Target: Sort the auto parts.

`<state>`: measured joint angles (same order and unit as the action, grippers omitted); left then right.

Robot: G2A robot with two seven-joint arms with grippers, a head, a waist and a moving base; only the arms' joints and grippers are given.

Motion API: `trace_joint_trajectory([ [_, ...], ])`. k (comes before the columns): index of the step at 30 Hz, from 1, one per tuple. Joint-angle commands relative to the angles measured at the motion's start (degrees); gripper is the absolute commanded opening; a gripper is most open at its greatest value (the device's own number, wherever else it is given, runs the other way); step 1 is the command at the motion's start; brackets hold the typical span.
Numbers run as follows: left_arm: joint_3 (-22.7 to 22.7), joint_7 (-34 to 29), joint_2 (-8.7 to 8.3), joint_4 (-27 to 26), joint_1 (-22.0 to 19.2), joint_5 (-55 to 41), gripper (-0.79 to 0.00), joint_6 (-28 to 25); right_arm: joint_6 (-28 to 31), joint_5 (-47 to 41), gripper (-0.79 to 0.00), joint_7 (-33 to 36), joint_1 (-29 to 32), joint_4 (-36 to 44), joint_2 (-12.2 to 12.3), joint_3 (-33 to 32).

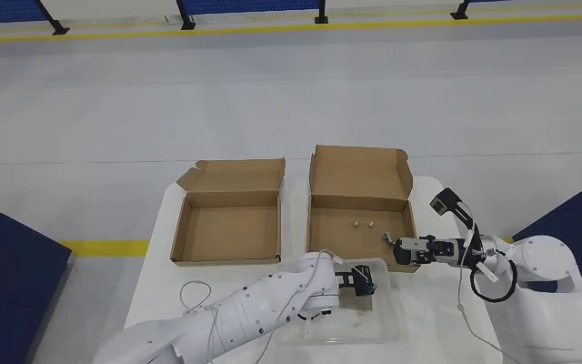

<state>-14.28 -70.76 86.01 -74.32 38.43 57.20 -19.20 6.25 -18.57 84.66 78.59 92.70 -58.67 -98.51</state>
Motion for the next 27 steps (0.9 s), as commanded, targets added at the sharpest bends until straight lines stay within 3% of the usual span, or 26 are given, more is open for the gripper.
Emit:
trace_joint_trajectory([
  [1, 0.0, 0.4, 0.43, 1.3, 0.0, 0.2, -0.536, -0.2, 0.0, 0.0, 0.000, 0.0, 0.0, 0.0, 0.0, 0.0],
  [12, 0.1, 0.4, 2.77, 6.0, -0.1, 0.3, -0.545, -1.4, 0.0, 0.0, 0.000, 0.0, 0.0, 0.0, 0.0, 0.0],
  [27, -0.6, -0.5, 4.67, 8.9, 0.2, 2.4, -0.539, -0.7, 0.0, 0.0, 0.000, 0.0, 0.0, 0.0, 0.0, 0.0],
])
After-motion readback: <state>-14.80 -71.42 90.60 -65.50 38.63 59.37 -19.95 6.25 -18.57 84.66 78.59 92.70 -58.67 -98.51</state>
